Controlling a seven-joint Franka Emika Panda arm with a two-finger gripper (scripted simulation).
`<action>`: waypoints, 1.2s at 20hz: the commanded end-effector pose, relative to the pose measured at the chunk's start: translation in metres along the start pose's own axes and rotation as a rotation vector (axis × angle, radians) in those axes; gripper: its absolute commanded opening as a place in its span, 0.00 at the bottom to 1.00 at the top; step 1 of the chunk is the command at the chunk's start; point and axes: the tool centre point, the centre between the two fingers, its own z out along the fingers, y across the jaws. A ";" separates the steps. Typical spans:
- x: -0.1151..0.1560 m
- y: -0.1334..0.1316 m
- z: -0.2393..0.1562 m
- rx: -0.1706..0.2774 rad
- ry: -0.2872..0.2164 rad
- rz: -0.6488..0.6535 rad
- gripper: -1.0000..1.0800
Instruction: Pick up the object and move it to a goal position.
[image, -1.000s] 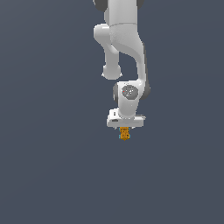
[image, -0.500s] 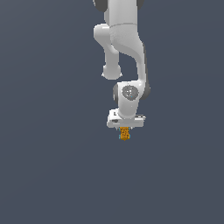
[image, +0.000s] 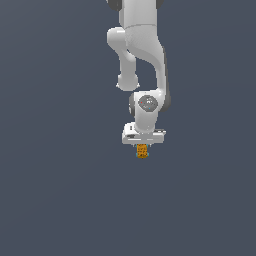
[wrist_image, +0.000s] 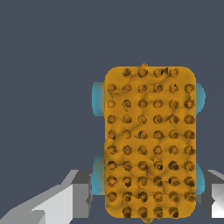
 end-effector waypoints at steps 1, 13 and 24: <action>-0.005 0.002 -0.005 0.000 0.001 0.000 0.00; -0.058 0.021 -0.048 0.000 0.002 0.001 0.00; -0.090 0.033 -0.076 0.000 0.002 0.001 0.00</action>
